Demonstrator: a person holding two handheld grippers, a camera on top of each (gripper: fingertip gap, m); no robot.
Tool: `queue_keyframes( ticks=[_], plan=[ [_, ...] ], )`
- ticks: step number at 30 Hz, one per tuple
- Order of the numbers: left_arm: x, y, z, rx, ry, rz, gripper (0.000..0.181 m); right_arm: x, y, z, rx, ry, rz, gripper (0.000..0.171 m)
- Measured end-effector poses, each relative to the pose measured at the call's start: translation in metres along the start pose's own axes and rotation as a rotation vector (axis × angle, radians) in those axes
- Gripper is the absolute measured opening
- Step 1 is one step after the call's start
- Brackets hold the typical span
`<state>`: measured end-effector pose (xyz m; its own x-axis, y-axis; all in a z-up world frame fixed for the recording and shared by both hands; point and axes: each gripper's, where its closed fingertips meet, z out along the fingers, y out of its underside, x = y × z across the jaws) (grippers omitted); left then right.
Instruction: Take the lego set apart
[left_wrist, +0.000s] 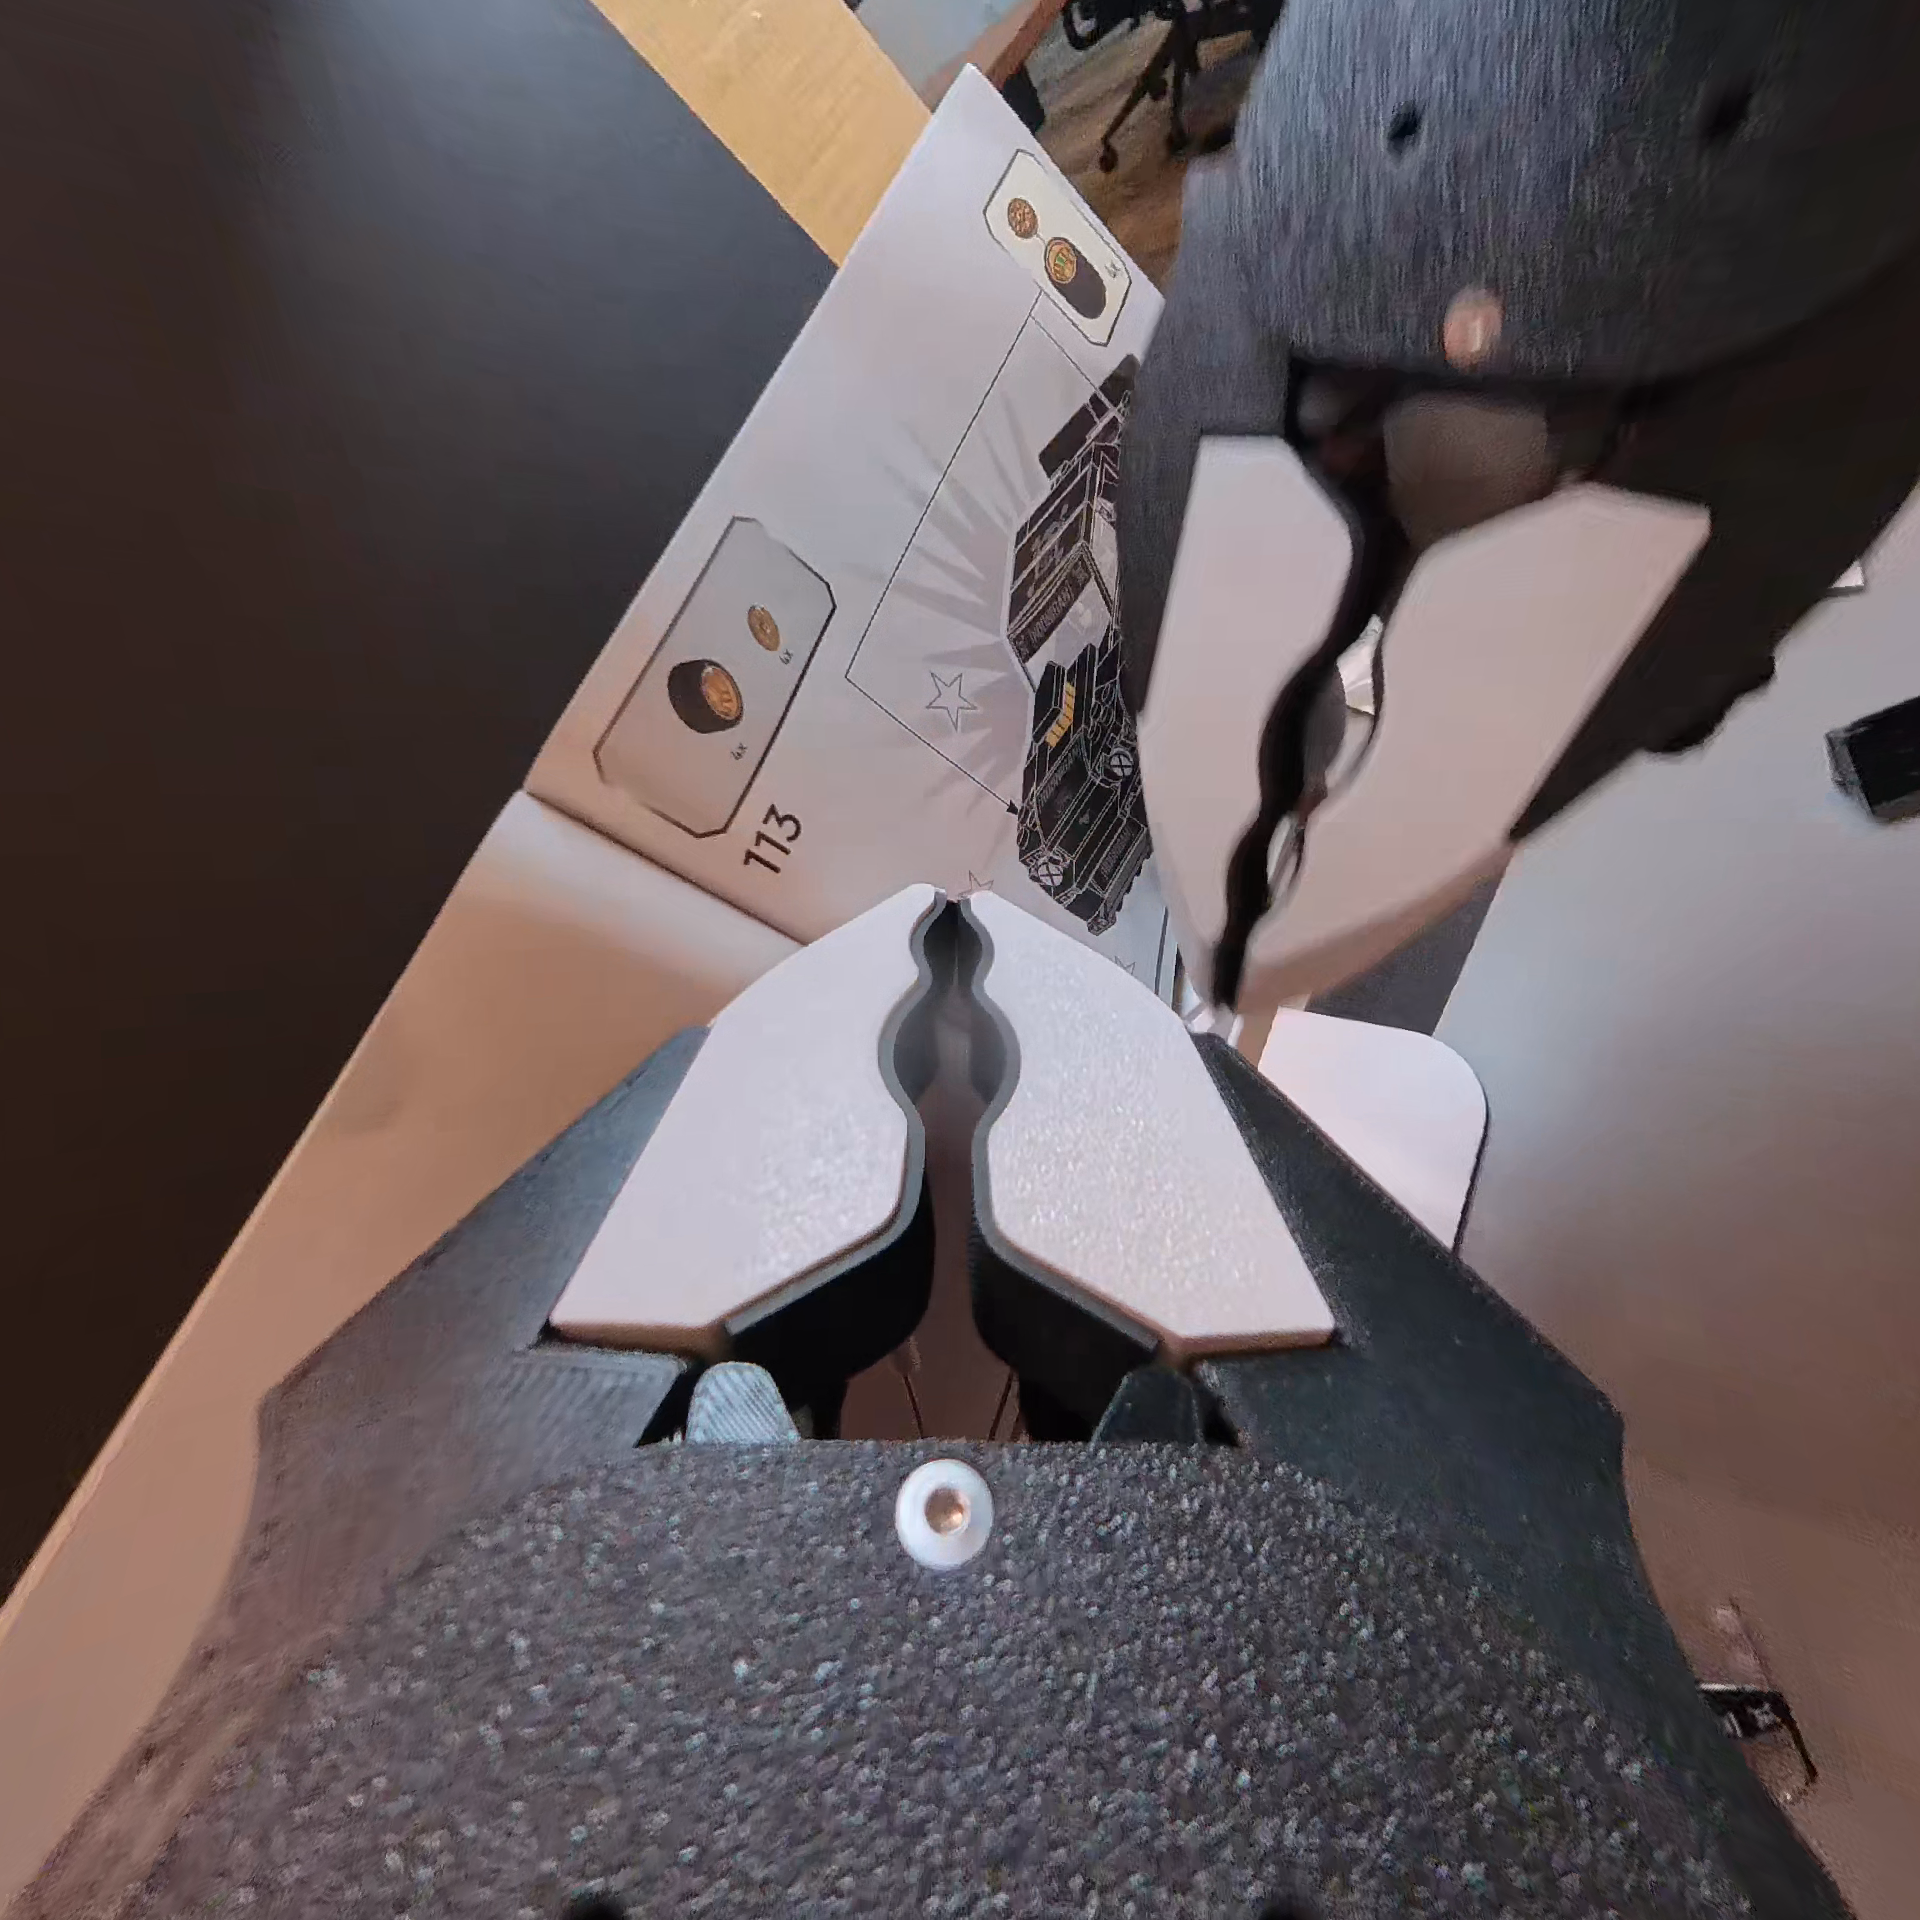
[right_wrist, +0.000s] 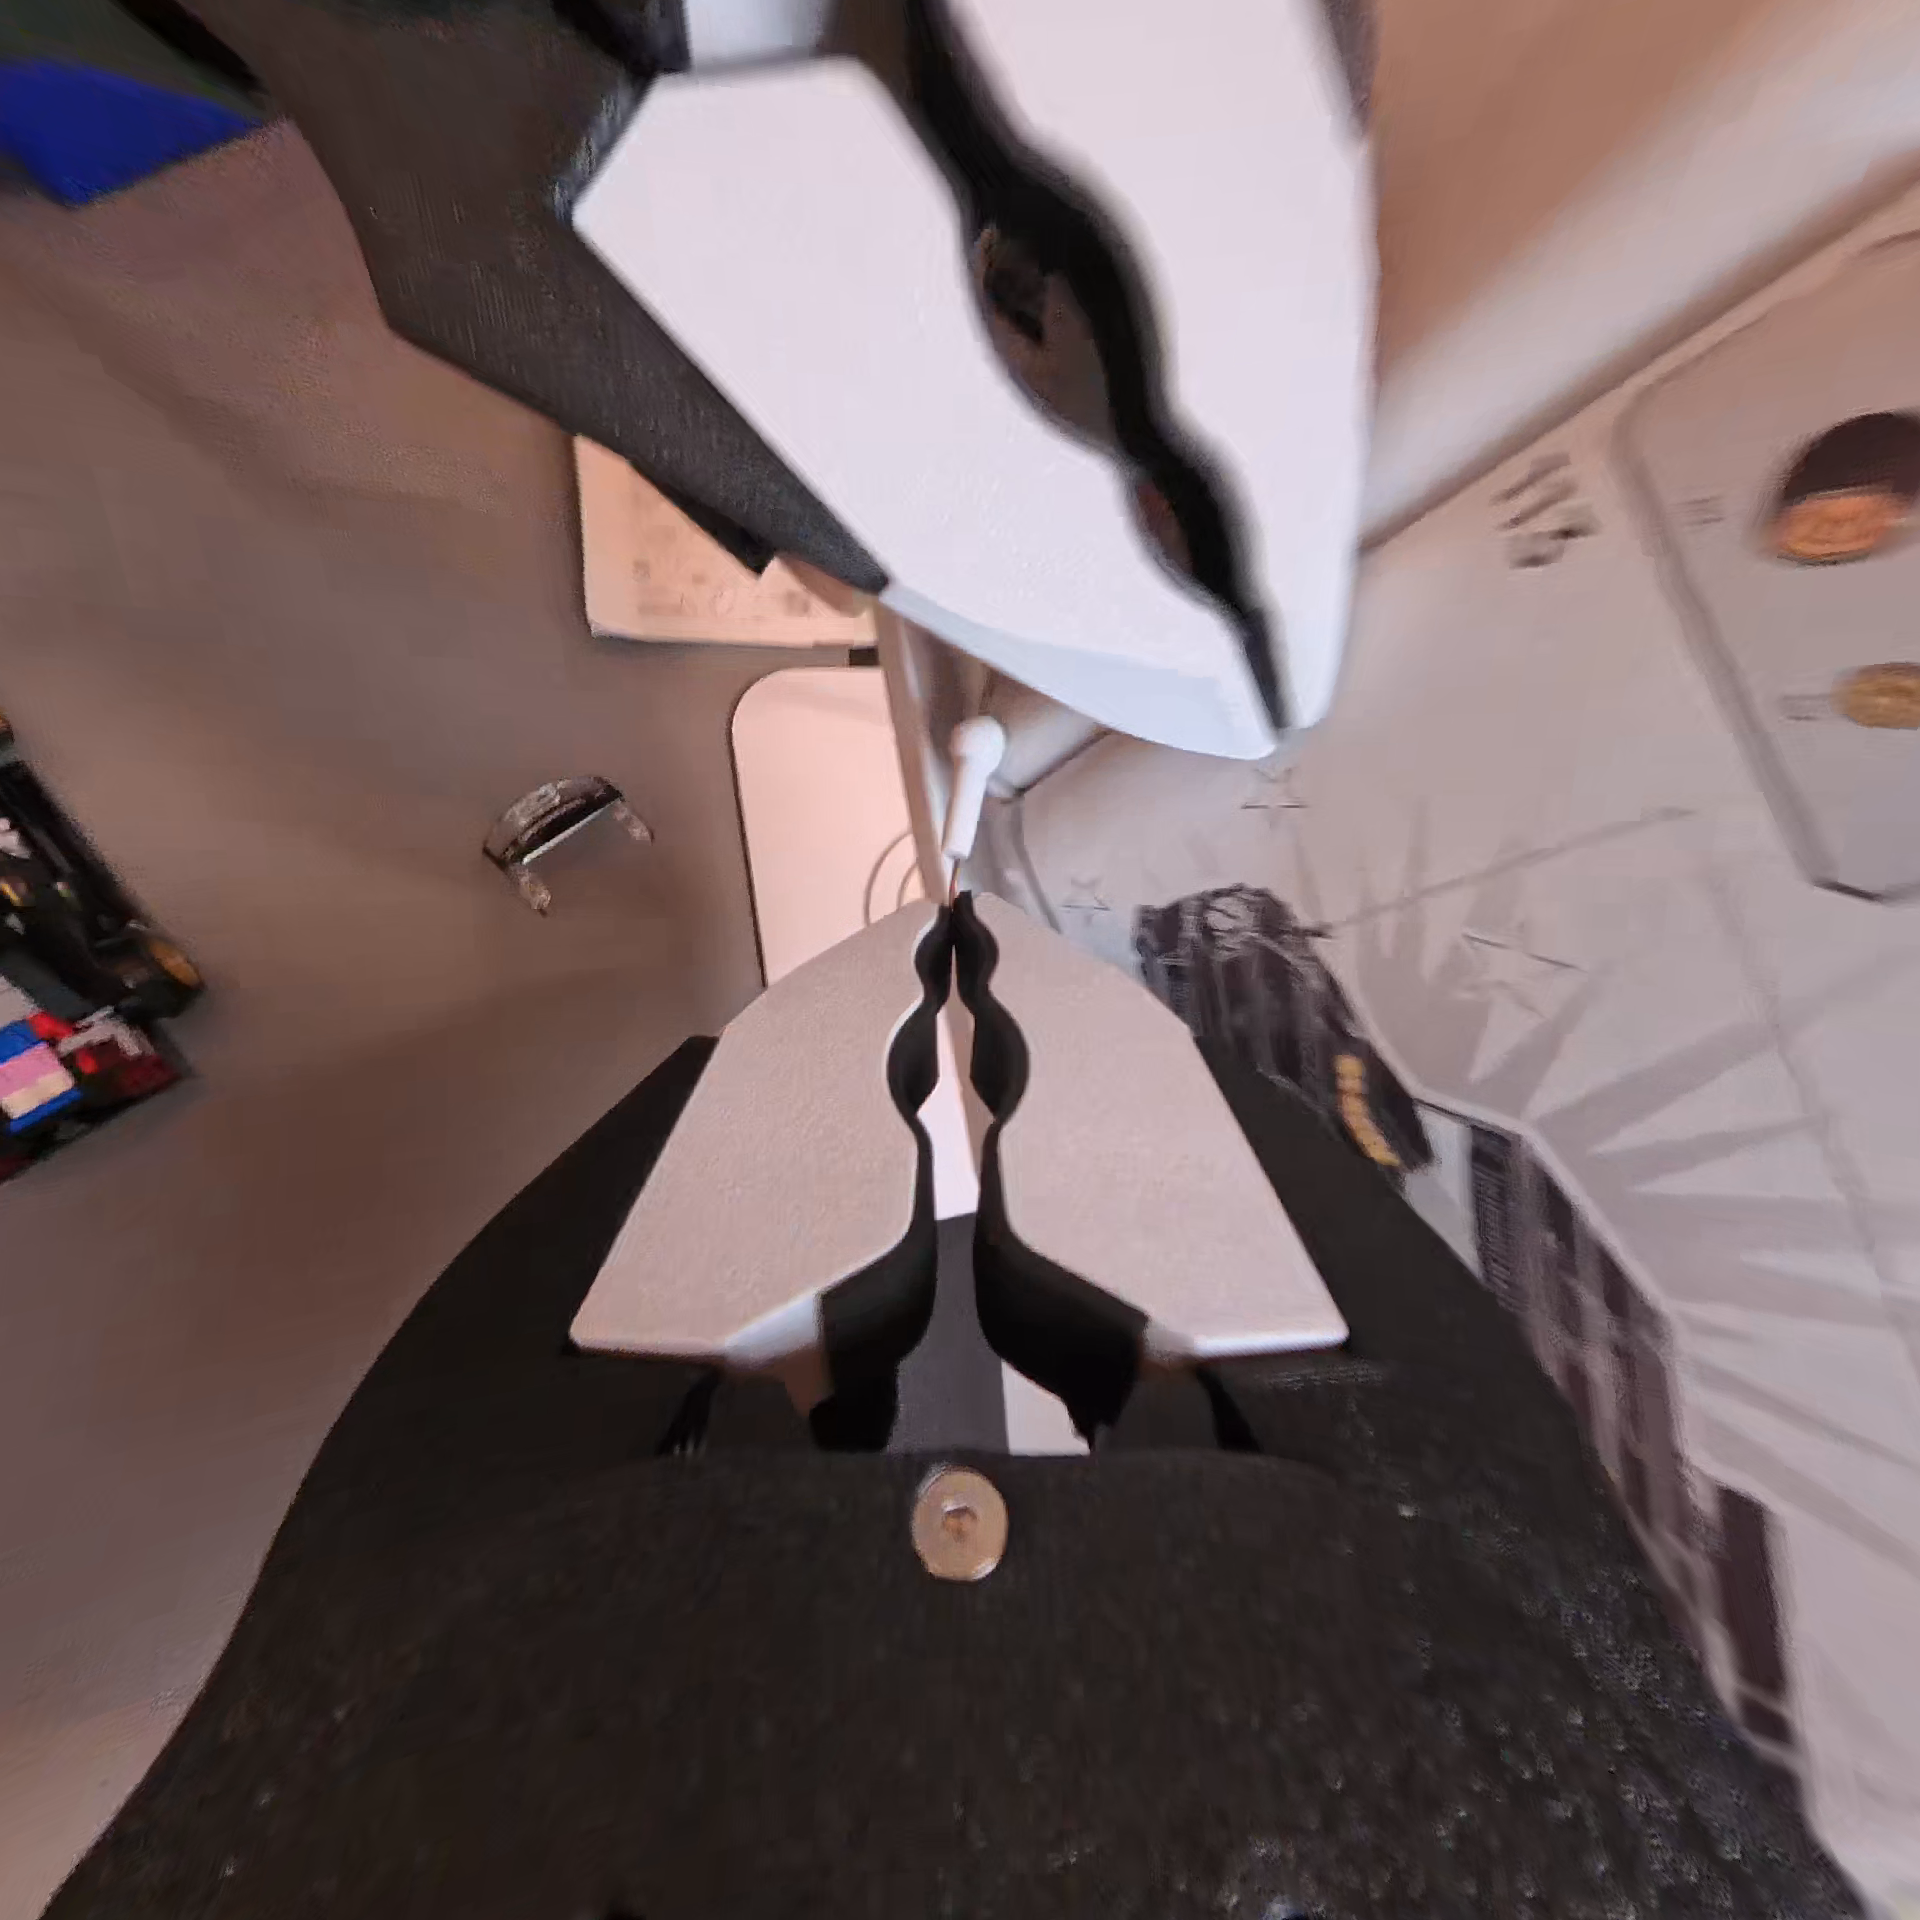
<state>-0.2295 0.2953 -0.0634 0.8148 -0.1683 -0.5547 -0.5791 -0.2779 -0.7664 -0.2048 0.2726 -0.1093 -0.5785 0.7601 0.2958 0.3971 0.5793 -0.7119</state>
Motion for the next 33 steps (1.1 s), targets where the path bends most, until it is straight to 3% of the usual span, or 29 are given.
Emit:
queue_keyframes(
  ticks=[3, 12, 17, 22, 32, 33],
  plan=[
    [0.000, -0.002, 0.001, 0.011, -0.022, 0.021, 0.000, 0.010, -0.004, -0.021, 0.089, 0.030, 0.042, 0.001],
    [0.003, -0.002, -0.005, 0.028, -0.011, -0.017, 0.000, 0.030, 0.001, -0.039, 0.303, 0.165, 0.200, 0.001],
    [0.013, 0.001, -0.002, 0.005, 0.004, 0.054, 0.000, 0.030, -0.001, -0.031, 0.213, 0.266, 0.148, 0.002],
    [0.016, -0.004, -0.023, 0.067, -0.034, 0.034, 0.000, 0.020, -0.003, -0.027, 0.147, 0.278, 0.052, 0.002],
    [-0.007, 0.054, -0.070, -0.003, -0.208, -0.119, 0.000, 0.021, -0.004, -0.020, 0.105, 0.339, 0.023, 0.002],
    [-0.006, 0.058, -0.073, -0.003, -0.208, -0.145, 0.010, 0.022, -0.003, -0.021, 0.100, 0.354, 0.037, 0.002]
  ],
)
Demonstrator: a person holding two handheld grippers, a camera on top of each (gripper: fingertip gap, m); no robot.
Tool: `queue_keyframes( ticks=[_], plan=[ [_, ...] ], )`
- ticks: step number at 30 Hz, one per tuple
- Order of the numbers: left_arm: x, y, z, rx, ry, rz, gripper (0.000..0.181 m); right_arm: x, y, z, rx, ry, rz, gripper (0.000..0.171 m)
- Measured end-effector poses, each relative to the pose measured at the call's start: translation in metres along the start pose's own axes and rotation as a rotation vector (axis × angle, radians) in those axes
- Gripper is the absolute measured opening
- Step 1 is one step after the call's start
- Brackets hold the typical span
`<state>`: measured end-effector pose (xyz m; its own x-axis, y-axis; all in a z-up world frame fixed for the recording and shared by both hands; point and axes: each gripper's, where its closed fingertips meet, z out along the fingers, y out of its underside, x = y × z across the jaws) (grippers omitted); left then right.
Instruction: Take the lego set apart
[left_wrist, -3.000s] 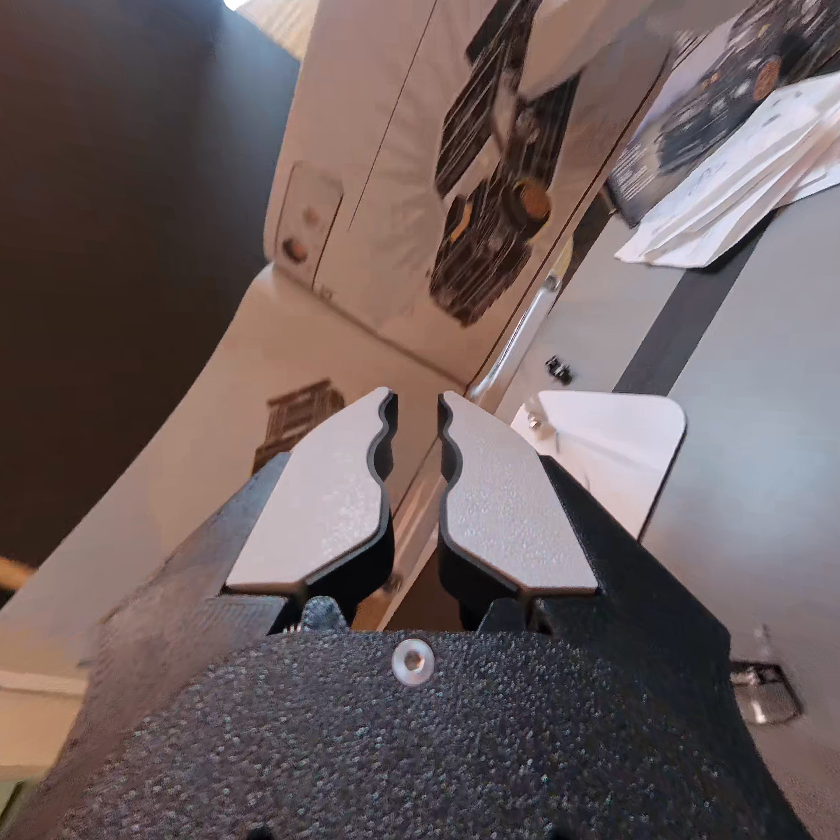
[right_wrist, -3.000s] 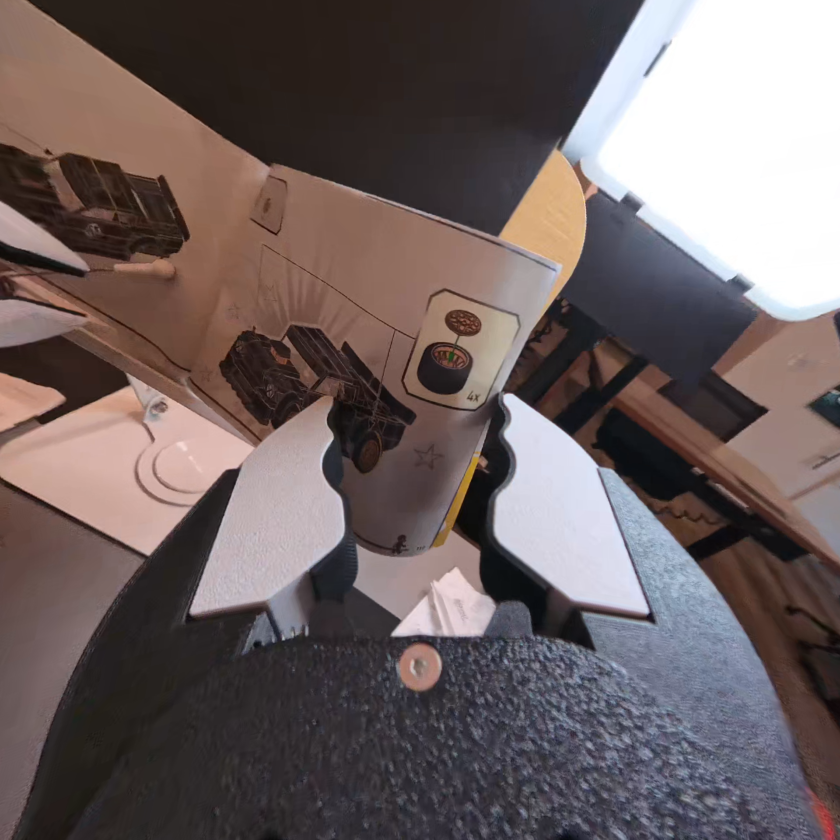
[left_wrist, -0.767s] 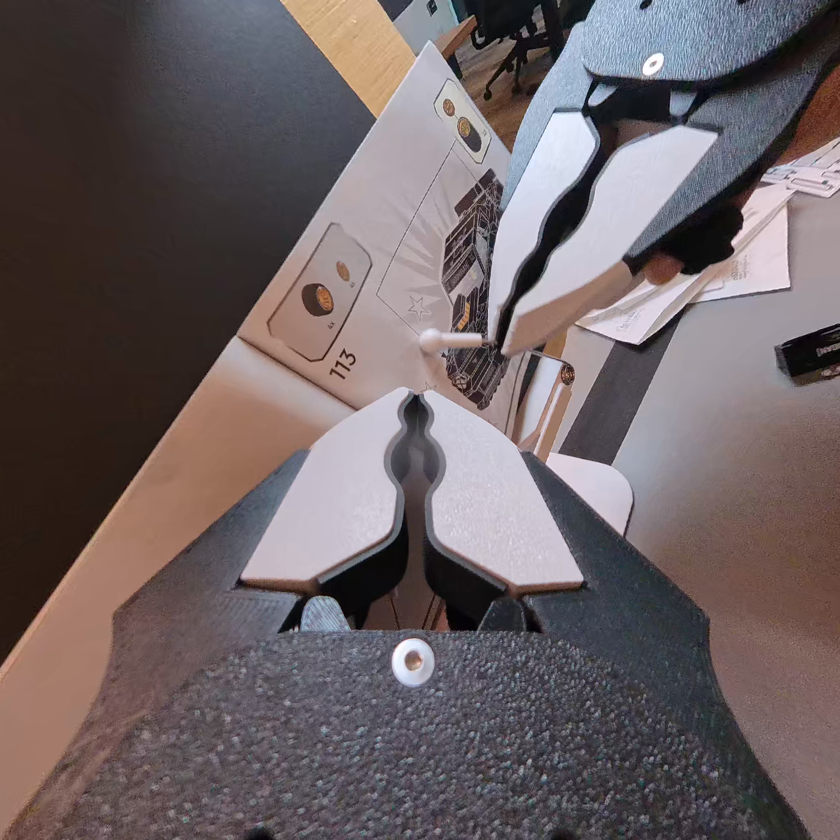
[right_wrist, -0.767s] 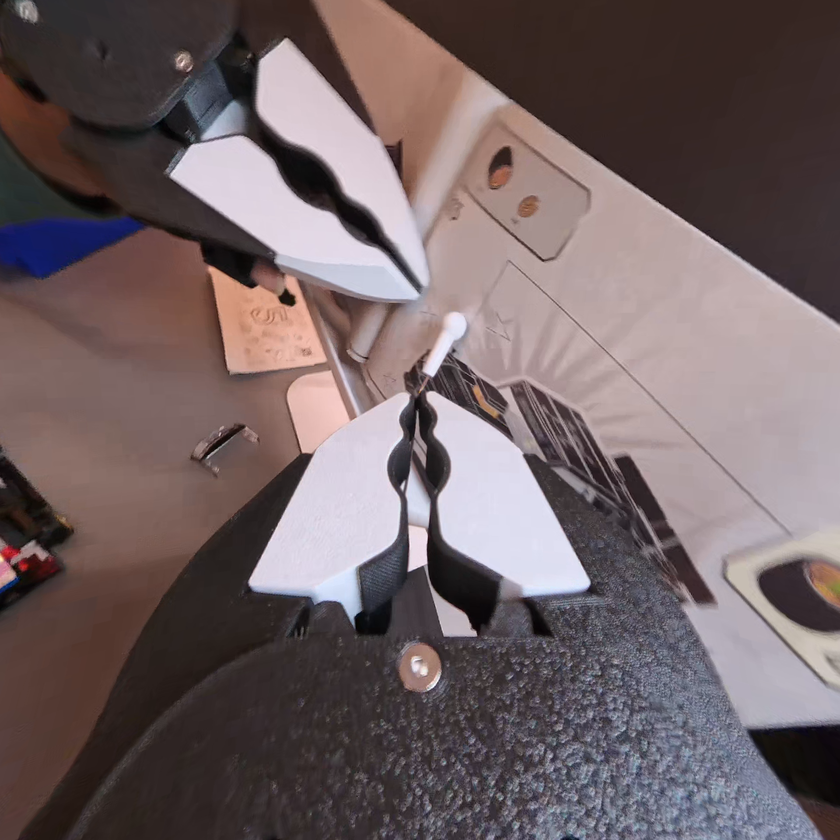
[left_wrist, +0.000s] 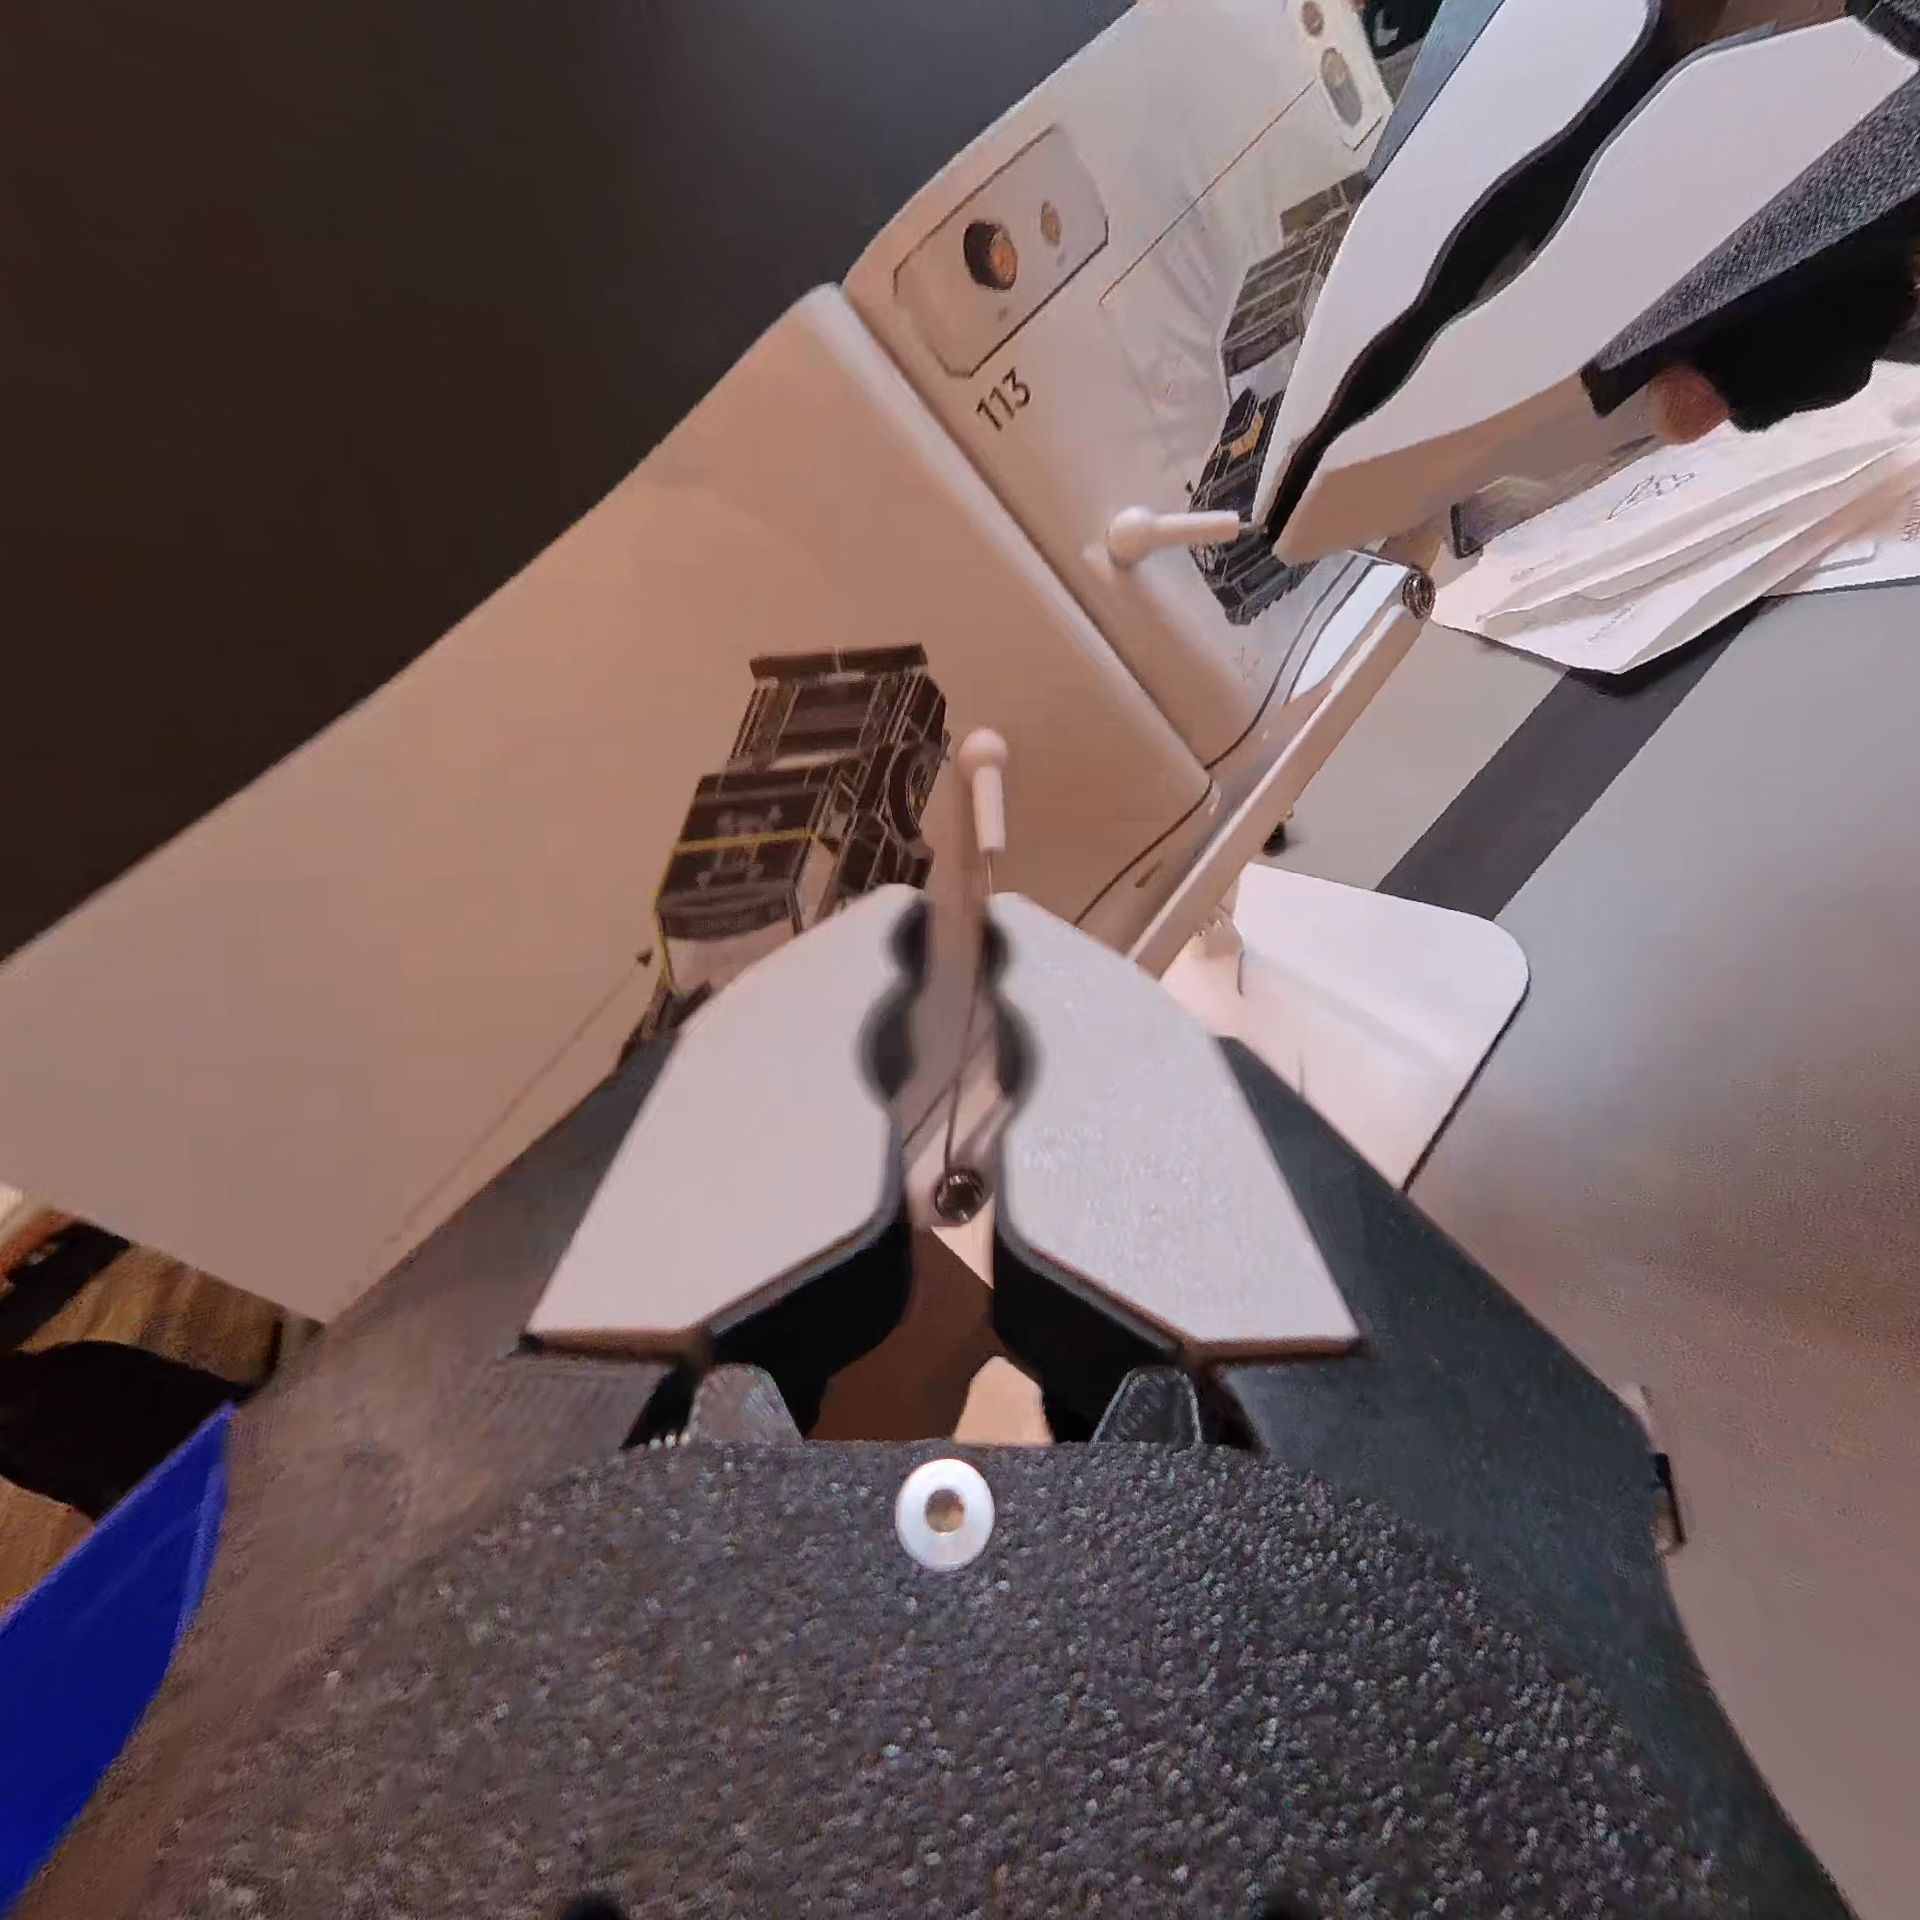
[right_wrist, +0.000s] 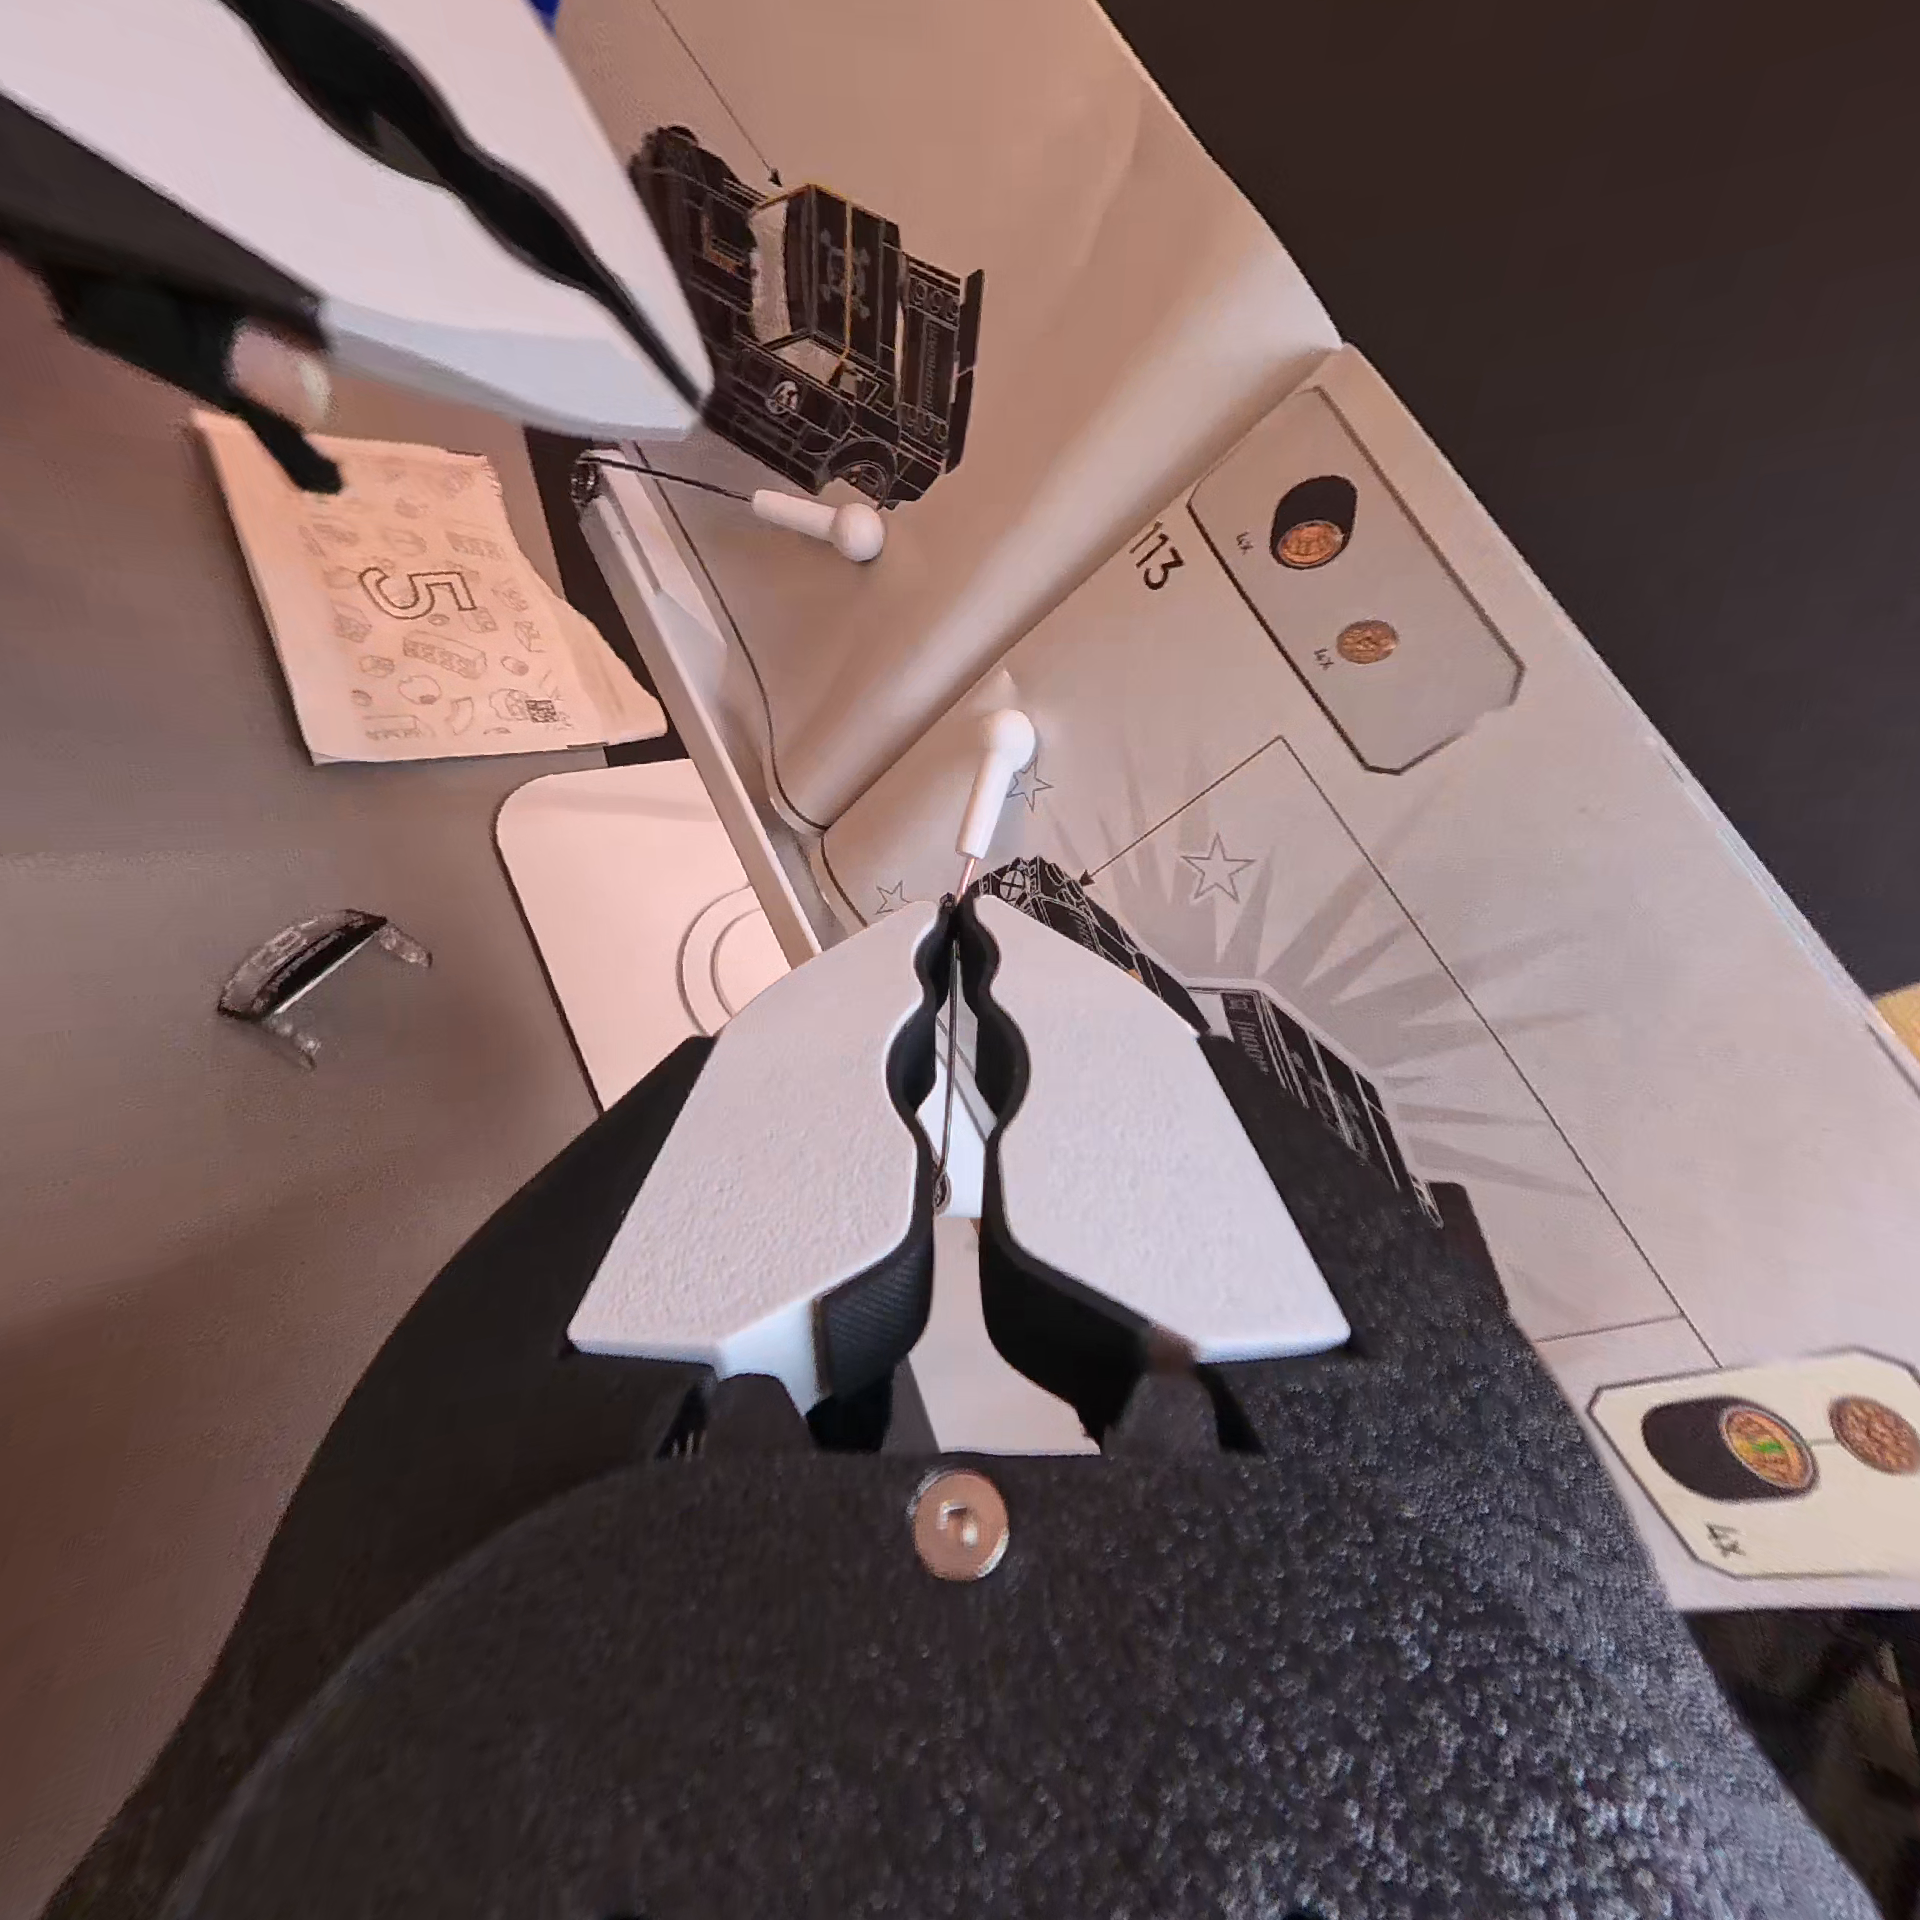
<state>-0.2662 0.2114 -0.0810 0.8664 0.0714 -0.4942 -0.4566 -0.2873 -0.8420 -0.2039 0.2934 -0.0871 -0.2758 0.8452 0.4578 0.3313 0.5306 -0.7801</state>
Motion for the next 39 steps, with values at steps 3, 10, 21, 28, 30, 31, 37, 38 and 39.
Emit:
queue_keyframes(
  ticks=[3, 10, 21, 28, 30, 31, 37, 38, 39],
  plan=[
    [0.001, 0.016, -0.004, -0.026, 0.002, -0.077, 0.040, 0.002, -0.008, -0.008, 0.021, 0.065, 0.039, 0.010],
    [-0.010, 0.033, 0.005, -0.026, -0.110, -0.012, 0.020, -0.018, -0.045, -0.005, 0.044, 0.160, 0.055, 0.028],
    [-0.022, 0.039, -0.010, 0.184, -0.151, -0.228, 0.003, -0.018, -0.068, 0.041, -0.077, 0.328, -0.072, 0.035],
    [-0.026, 0.050, -0.022, 0.356, -0.023, -0.790, 0.002, -0.019, -0.061, 0.032, -0.017, 0.358, -0.006, 0.031],
    [-0.026, 0.054, -0.025, 0.406, 0.015, -0.953, 0.002, -0.021, -0.058, 0.029, -0.009, 0.356, 0.017, 0.032],
    [-0.026, 0.056, -0.026, 0.432, 0.029, -1.031, 0.002, -0.022, -0.058, 0.027, -0.006, 0.363, 0.016, 0.033],
    [-0.024, 0.064, -0.028, 0.509, 0.090, -1.265, 0.002, -0.041, -0.091, 0.041, 0.033, 0.424, -0.118, 0.038],
    [-0.023, 0.065, -0.028, 0.521, 0.098, -1.308, 0.002, -0.044, -0.098, 0.047, 0.030, 0.440, -0.149, 0.041],
    [-0.023, 0.067, -0.028, 0.532, 0.101, -1.333, 0.002, -0.046, -0.104, 0.054, 0.024, 0.460, -0.179, 0.046]
  ],
)
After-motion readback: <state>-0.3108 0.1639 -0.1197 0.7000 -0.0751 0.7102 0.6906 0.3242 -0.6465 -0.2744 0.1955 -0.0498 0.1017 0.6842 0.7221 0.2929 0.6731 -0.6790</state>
